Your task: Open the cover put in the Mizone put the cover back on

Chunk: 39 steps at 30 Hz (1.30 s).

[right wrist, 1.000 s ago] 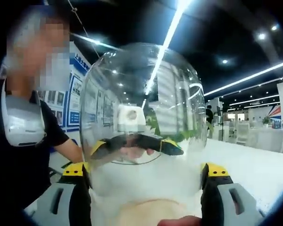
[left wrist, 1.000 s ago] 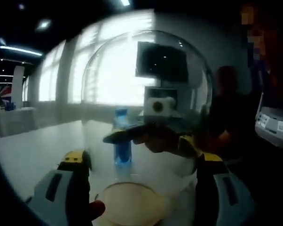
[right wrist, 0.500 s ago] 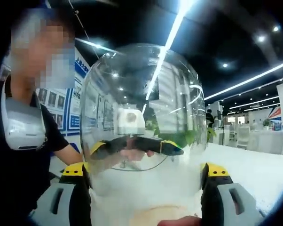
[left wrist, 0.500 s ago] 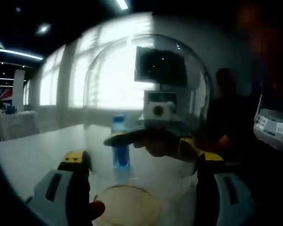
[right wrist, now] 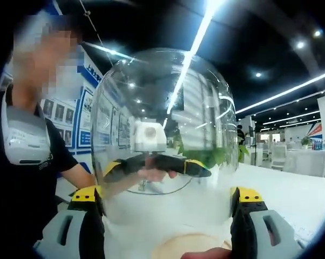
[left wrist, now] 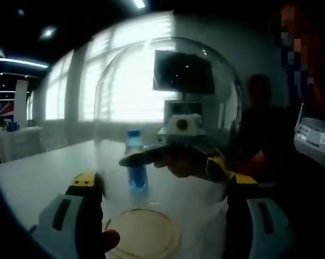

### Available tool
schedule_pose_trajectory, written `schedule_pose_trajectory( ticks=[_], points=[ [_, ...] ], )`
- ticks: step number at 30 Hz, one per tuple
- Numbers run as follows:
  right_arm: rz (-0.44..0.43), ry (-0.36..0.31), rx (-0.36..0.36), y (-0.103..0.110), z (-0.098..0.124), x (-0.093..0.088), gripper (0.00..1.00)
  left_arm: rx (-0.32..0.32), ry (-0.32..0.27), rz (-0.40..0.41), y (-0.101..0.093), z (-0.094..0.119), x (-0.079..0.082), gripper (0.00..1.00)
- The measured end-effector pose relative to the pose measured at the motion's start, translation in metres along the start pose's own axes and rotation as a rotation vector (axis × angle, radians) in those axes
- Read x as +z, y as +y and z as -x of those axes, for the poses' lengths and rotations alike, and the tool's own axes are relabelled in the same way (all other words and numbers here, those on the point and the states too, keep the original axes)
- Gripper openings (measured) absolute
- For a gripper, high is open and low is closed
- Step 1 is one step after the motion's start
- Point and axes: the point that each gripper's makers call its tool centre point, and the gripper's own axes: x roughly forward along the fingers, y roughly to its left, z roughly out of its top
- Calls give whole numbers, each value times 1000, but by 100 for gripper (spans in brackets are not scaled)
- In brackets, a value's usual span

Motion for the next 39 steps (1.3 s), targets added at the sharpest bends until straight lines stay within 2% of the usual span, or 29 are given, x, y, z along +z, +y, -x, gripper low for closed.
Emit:
schedule_pose_trajectory(
  ticks=[5, 14, 20, 26, 30, 35, 39],
  points=[
    [-4, 4, -10, -2, 2, 2, 90, 0, -11, 13, 4, -2, 1, 81],
    [5, 18, -13, 14, 1, 5, 90, 2, -23, 15, -12, 4, 3, 82],
    [-13, 21, -8, 26, -4, -1, 90, 11, -11, 30, -18, 13, 0, 82],
    [-23, 19, -5, 43, -3, -4, 90, 17, -9, 30, -33, 19, -3, 83],
    [-30, 15, -9, 53, 1, -6, 90, 16, -30, 38, -42, 20, -4, 83],
    [-52, 19, -4, 66, 6, -13, 90, 22, 0, 62, -57, 18, -13, 83],
    [-54, -6, -9, 75, 10, -13, 90, 27, -24, 52, -67, 20, -11, 83]
  ],
)
